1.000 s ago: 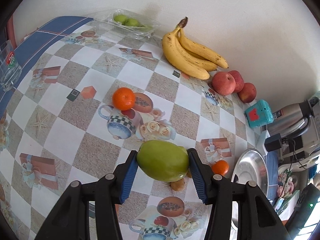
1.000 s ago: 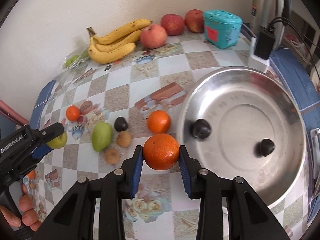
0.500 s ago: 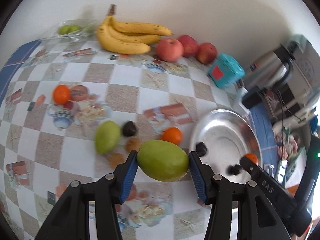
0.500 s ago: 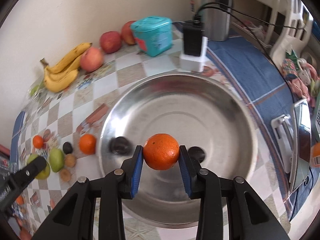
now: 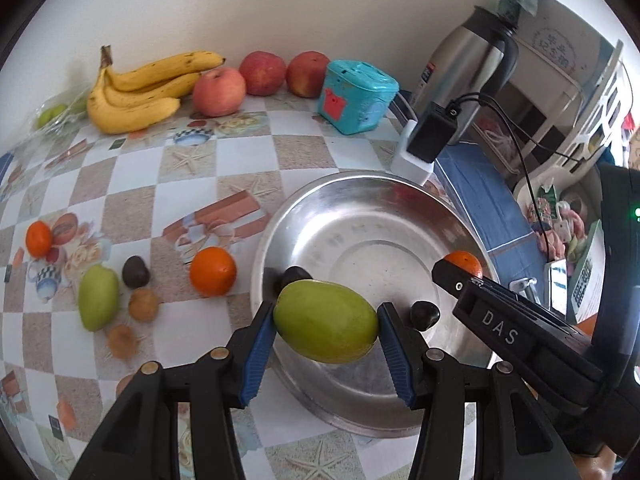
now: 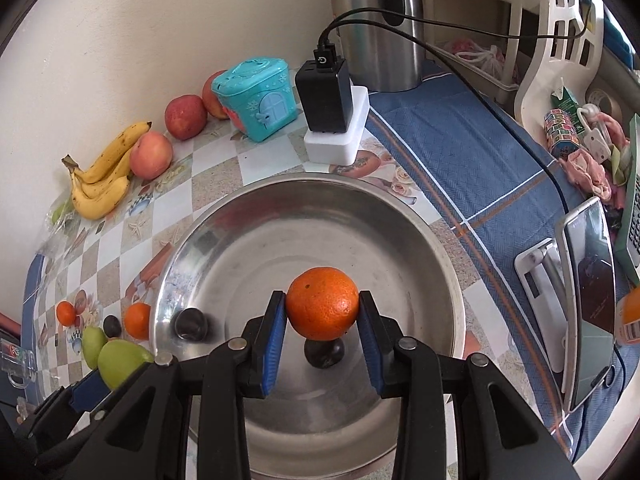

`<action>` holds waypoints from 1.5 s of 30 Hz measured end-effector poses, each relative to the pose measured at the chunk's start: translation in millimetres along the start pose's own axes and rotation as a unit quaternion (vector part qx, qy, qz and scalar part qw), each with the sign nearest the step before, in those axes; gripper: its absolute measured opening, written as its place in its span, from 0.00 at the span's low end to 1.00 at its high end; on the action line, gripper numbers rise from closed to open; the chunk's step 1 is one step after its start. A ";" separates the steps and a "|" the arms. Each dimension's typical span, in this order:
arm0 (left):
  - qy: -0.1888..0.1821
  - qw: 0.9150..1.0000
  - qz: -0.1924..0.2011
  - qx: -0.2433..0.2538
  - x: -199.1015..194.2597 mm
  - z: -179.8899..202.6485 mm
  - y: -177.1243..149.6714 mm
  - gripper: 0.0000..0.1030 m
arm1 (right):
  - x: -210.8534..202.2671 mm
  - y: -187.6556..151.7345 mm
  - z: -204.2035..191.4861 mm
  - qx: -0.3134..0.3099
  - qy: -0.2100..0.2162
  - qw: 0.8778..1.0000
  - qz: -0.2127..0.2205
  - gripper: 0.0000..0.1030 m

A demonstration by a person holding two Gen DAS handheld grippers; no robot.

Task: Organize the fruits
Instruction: 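Carry the green pear and orange into the steel bowl and open both tools, then withdraw both open tools from the bowl back over the remaining fruit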

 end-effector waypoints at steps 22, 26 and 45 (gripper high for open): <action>0.011 0.998 -0.035 0.045 37.5 13.3 -22.8 0.53 | 27.3 -7.1 16.8 0.018 -0.004 1.000 -0.017 0.36; 0.008 0.998 -0.041 0.051 38.5 15.9 -24.0 0.54 | 26.2 -6.8 15.8 0.015 -0.004 1.000 -0.017 0.37; 0.019 0.999 -0.028 0.002 15.4 -8.8 -8.5 0.64 | 9.2 -3.8 11.4 0.000 -0.017 1.000 -0.010 0.63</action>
Point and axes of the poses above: each gripper's, at about its wrist camera, not at the fingertips, and x roughly the way its jaws point, z to its right, y to its top, the point moved 5 cm from there along x, roughly the way its jaws point, and after that the axes turned 5 degrees about z, right-handed, at the moved point
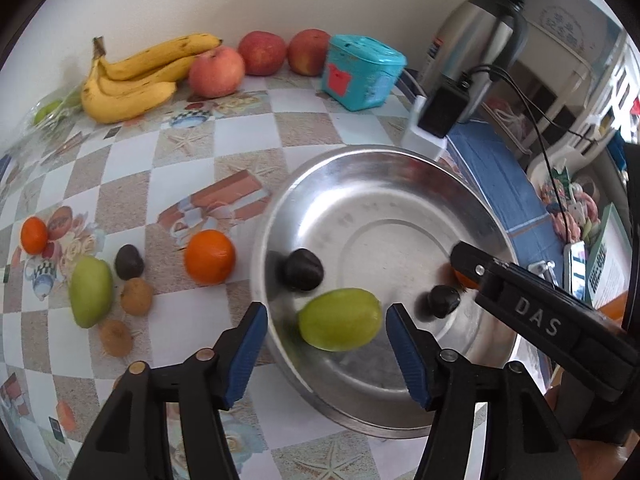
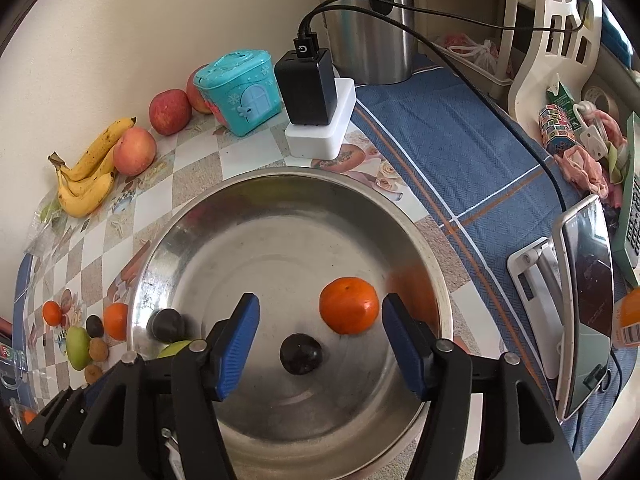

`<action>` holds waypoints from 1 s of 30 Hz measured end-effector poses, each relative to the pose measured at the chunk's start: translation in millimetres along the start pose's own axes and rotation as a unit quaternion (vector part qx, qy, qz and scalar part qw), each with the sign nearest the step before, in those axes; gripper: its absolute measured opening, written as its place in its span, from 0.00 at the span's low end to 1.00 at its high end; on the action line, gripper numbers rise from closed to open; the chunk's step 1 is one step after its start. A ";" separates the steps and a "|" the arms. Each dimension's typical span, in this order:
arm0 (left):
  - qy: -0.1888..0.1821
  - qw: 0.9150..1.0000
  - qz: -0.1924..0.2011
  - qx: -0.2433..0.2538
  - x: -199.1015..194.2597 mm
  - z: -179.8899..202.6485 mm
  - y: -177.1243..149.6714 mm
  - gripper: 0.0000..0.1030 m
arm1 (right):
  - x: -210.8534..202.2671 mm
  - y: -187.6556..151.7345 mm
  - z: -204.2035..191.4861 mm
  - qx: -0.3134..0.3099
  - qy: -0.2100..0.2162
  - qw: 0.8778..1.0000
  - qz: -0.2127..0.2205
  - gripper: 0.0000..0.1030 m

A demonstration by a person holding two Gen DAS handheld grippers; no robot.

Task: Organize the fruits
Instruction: 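Withdraw both open tools from the bowl back over the remaining fruit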

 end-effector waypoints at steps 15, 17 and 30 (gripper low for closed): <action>0.148 0.979 0.040 -0.132 -32.8 -107.8 12.4 1.00 | -6.2 -4.4 -12.0 -0.016 0.013 1.000 -0.008 0.78; 0.157 0.976 0.045 -0.147 -38.8 -119.9 12.3 1.00 | -9.4 -4.1 -17.4 -0.024 0.016 1.000 -0.003 0.79; 0.190 0.960 0.051 -0.200 -60.8 -173.8 6.1 1.00 | -26.3 -10.1 -51.4 -0.065 0.039 0.997 0.008 0.88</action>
Point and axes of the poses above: each gripper's, at about its wrist camera, not at the fingertips, and x roughly the way its jaws point, z to its right, y to its top, the point moved 5 cm from there along x, roughly the way its jaws point, and after that the axes turned 5 degrees about z, right-handed, at the moved point
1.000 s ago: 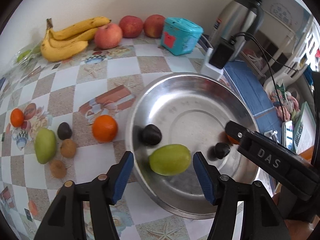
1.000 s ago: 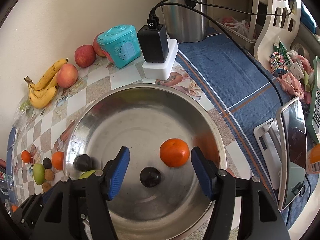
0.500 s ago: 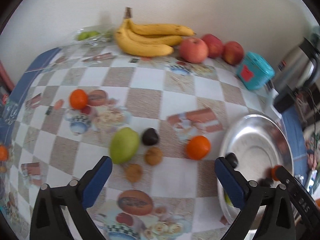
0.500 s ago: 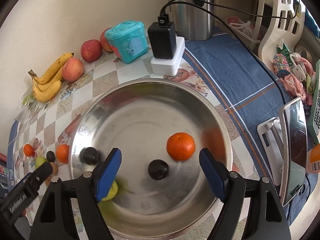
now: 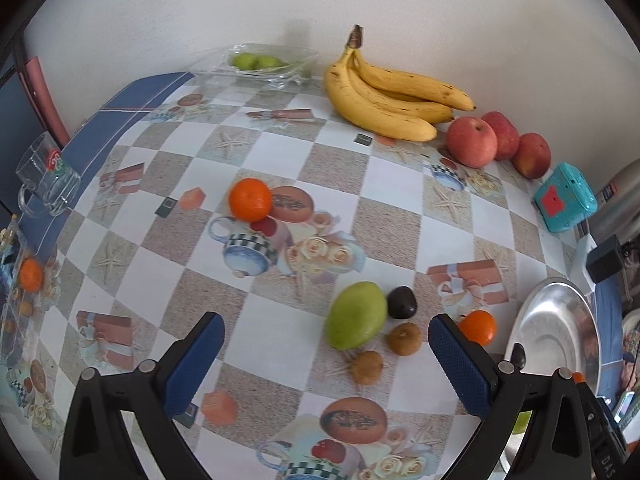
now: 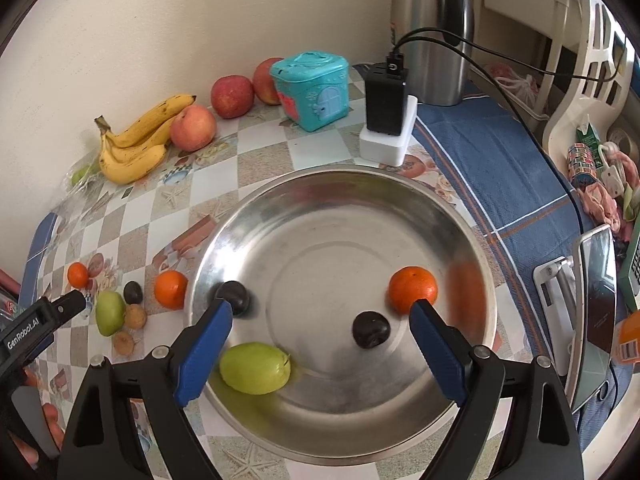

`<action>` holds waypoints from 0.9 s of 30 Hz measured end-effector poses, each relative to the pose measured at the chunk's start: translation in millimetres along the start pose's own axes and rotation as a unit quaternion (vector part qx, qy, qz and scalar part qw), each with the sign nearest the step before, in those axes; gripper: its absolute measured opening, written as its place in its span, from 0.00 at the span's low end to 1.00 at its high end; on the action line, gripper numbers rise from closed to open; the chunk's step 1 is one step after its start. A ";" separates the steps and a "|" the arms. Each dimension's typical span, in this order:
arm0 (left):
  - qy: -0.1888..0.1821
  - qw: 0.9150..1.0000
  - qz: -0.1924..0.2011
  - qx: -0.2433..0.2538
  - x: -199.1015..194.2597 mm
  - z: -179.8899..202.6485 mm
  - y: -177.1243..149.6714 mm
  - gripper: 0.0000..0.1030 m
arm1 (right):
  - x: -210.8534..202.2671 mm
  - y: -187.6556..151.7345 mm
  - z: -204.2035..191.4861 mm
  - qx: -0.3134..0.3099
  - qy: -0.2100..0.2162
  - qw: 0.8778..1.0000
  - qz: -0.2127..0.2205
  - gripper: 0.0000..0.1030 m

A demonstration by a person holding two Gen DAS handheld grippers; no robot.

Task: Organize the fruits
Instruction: 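Withdraw both open tools from the bowl back over the remaining fruit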

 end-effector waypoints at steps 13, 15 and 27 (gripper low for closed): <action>0.044 0.999 0.018 -0.018 -7.1 -51.7 13.0 1.00 | 0.4 -18.2 -50.0 -0.038 0.038 0.998 -0.025 0.88; 0.045 0.998 0.019 -0.027 -8.5 -59.5 14.2 1.00 | 1.1 -20.1 -58.0 -0.043 0.047 0.998 -0.026 0.88; 0.052 0.996 0.023 -0.068 -10.2 -99.1 21.9 1.00 | -2.4 -22.8 -96.9 -0.071 0.076 0.995 -0.012 0.88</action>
Point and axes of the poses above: each gripper's, at about its wrist camera, not at the fingertips, and x roughly the way its jaws point, z to its right, y to its top, the point moved 5 cm from there along x, roughly the way its jaws point, and after that the axes turned 5 degrees about z, right-handed, at the moved point
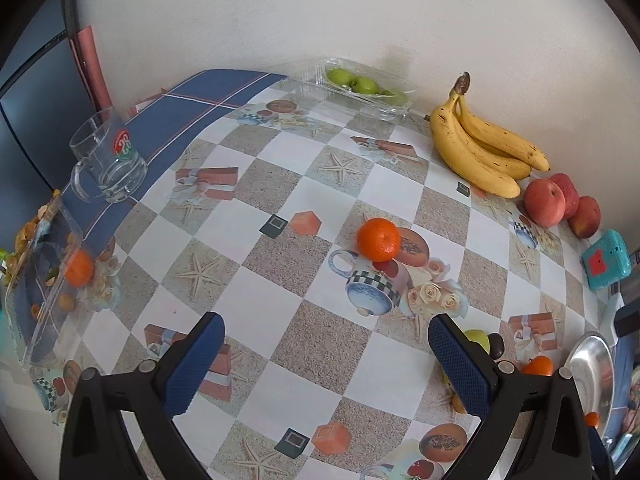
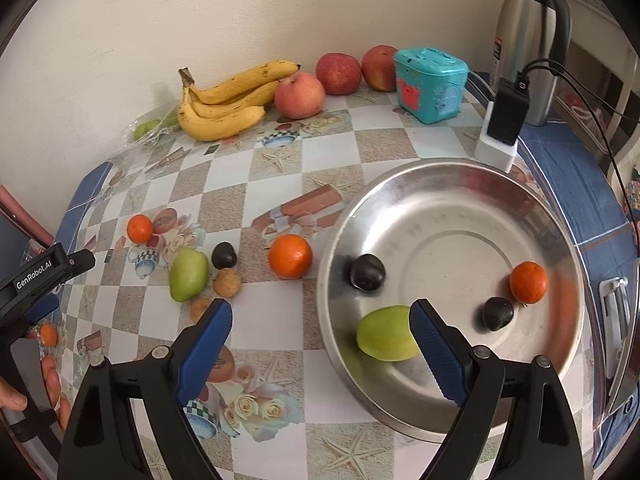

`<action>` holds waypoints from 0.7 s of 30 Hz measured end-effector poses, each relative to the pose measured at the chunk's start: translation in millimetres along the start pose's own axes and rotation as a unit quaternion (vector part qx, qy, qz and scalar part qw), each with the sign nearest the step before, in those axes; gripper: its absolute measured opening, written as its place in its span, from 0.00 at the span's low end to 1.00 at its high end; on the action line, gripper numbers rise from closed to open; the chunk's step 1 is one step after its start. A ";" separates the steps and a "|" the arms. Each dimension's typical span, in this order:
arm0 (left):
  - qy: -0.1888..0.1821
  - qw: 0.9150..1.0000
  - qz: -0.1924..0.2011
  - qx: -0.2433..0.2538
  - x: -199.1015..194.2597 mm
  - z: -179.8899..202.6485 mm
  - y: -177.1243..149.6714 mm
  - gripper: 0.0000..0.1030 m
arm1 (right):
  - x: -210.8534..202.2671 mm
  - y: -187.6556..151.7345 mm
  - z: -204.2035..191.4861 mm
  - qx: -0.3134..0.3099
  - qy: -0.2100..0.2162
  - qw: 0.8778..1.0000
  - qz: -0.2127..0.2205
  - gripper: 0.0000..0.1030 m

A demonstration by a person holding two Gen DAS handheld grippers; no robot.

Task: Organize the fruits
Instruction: 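Withdraw both open tools from the bowl back over the remaining fruit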

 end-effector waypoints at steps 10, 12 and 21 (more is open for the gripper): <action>-0.016 1.000 0.009 -0.002 0.0 -2.8 4.7 1.00 | 3.7 1.4 -11.9 -0.001 0.013 1.000 0.006 0.88; -0.022 1.000 0.006 0.000 2.1 0.4 4.2 1.00 | 5.0 2.1 -10.6 0.002 0.014 1.000 0.006 0.88; -0.071 0.997 -0.012 0.027 17.6 30.1 -3.7 1.00 | 16.5 11.6 -0.5 0.007 -0.006 1.000 0.012 0.88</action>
Point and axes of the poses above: each gripper's, at about its wrist camera, not at the fingertips, and x roughly the way its jaws point, z to its right, y to its top, the point moved 5 cm from there along x, roughly the way its jaws point, and after that the axes turned 5 degrees about z, right-handed, at the moved point
